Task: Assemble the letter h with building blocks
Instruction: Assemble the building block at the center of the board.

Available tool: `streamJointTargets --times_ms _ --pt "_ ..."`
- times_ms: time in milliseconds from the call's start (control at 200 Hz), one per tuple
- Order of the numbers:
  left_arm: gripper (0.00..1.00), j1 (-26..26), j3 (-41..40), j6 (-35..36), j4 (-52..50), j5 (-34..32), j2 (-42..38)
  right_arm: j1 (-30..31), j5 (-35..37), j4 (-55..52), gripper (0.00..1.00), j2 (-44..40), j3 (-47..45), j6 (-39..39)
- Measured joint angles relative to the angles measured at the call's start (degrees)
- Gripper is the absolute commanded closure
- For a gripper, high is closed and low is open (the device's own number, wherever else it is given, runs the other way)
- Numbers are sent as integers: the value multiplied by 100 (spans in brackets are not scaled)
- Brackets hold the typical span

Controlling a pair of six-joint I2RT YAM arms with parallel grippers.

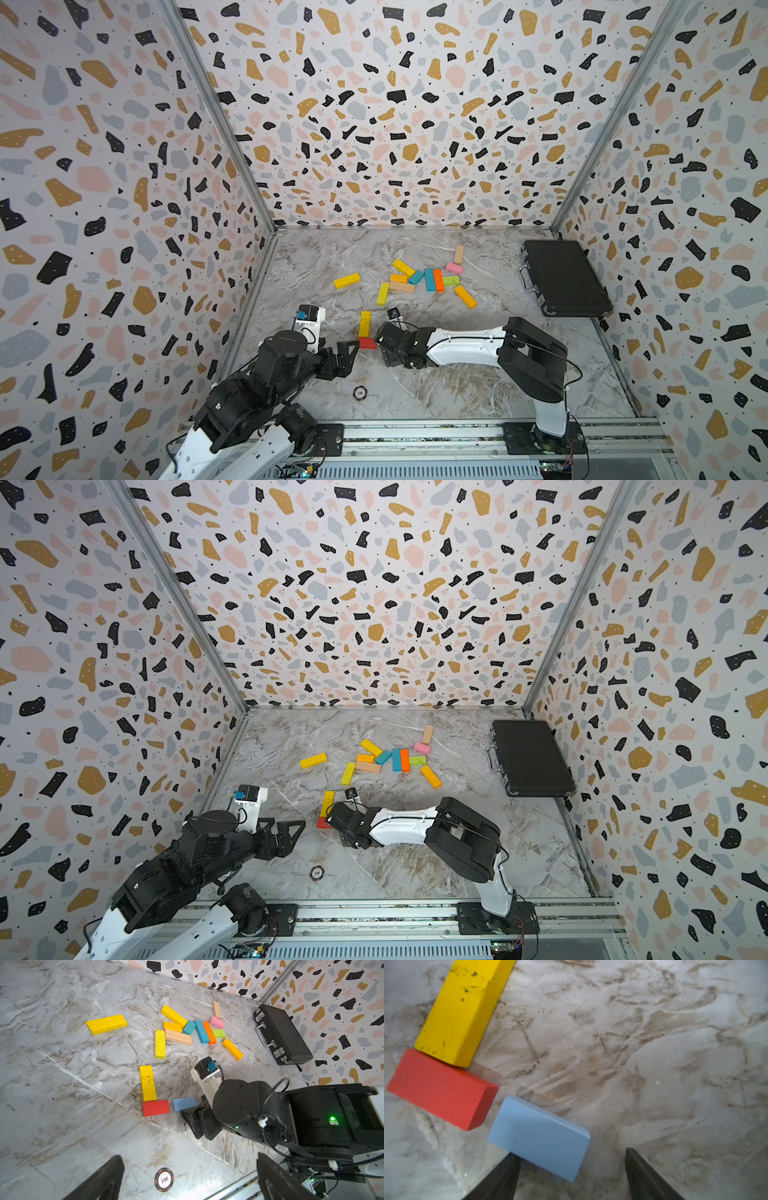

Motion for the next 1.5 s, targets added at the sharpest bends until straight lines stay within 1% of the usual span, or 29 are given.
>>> streamJointTargets --times_ms 205,410,481,546,641,731,1121,1497 --pt "1 0 -17 0 -2 0 0 -7 -15 186 18 -85 -138 -4" --pt "1 0 -17 0 -2 2 0 -39 -328 343 16 -778 -710 0" --pt "1 0 -17 0 -2 4 -4 -116 -619 516 16 -997 -811 74" --pt "1 0 -17 2 -2 4 -15 -243 -1082 868 16 -1126 -931 227" --pt "1 0 -15 2 -4 2 -33 -487 -1687 1419 16 -1123 -1113 529" --pt "1 0 -15 2 -7 0 -37 -649 -1969 1626 17 -1029 -1187 728" --pt "1 0 -15 7 -42 -20 -81 -684 -2448 1950 19 -737 -1187 920" --pt "1 0 -15 7 -50 -24 -98 -682 -2490 1978 19 -654 -1099 848"
